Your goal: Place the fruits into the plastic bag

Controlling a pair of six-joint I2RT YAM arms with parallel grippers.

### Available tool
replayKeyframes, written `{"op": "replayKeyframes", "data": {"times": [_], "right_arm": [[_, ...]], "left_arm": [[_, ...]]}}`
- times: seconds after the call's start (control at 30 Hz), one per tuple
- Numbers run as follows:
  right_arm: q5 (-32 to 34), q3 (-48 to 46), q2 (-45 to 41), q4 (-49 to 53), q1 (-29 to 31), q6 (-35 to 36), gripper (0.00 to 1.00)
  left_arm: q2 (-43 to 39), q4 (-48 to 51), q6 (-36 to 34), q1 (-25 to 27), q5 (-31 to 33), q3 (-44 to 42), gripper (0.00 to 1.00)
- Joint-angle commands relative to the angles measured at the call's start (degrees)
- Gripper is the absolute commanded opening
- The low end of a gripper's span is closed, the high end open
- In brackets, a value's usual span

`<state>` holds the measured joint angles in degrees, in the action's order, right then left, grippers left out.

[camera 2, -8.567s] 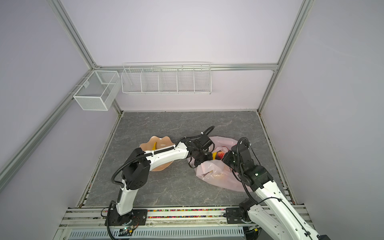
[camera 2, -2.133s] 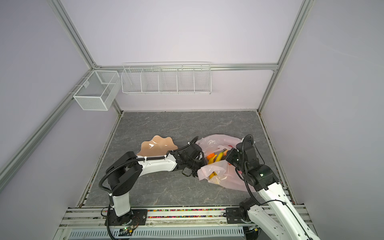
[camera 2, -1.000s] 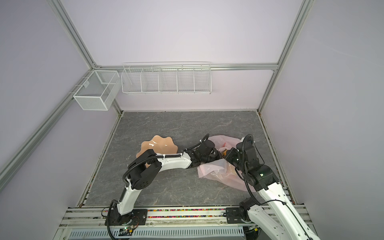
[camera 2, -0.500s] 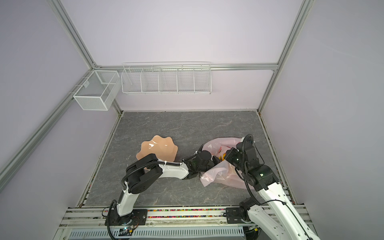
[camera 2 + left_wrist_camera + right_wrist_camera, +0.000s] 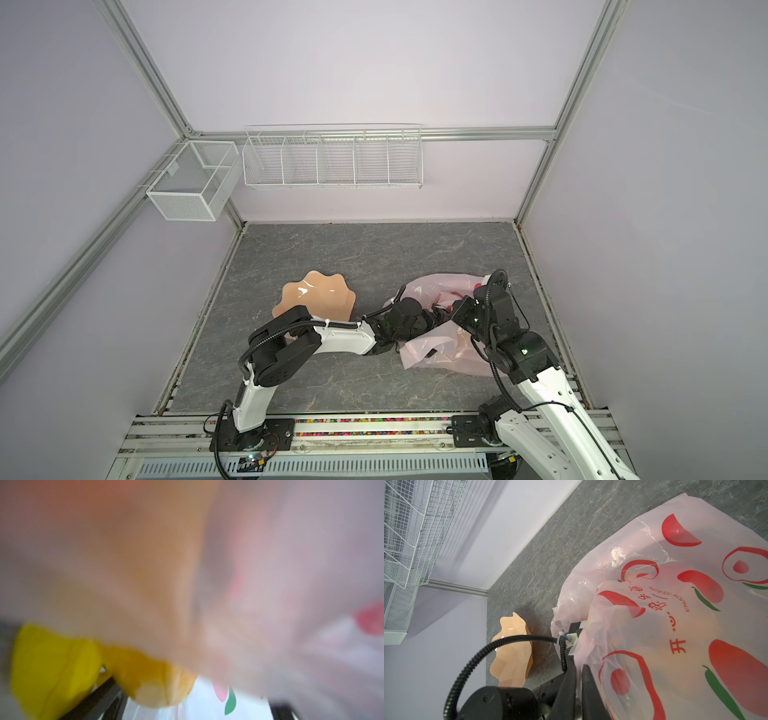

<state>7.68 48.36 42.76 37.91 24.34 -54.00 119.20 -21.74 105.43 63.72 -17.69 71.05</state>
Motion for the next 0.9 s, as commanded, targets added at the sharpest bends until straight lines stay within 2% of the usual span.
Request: {"op": "replayKeyframes", "data": {"times": [0.0, 0.33, 0.47, 0.67, 0.8, 0.87], "right_arm": [[0.5, 0.2, -0.6, 0.5, -0.3, -0.2, 0.12], [0.3, 0.3, -0.7, 0.6, -0.3, -0.3, 0.12], [0.2, 0.5, -0.7, 0.7, -0.3, -0.4, 0.12], [0.5, 0.4, -0.6, 0.7, -0.3, -0.4, 0.12], [0.4, 0.2, -0.5, 0.7, -0.3, -0.3, 0.12], [0.5, 0.2, -0.3, 0.6, -0.3, -0.2, 0.12]], "left_arm": [[-5.5, 14.7, -9.6, -2.5, -1.4, 3.5, 0.99], [-10.2, 41.6, -30.0, -7.4, 0.9, 10.1, 0.99], [-10.9, 55.2, -39.2, -8.4, 5.8, 15.1, 0.99], [-16.2, 64.8, -46.2, -8.5, 14.1, 16.2, 0.99], [-22.0, 66.2, -49.3, -8.5, 18.9, 13.7, 0.99], [-24.2, 66.3, -53.8, -8.5, 20.3, 13.2, 0.99]]}}
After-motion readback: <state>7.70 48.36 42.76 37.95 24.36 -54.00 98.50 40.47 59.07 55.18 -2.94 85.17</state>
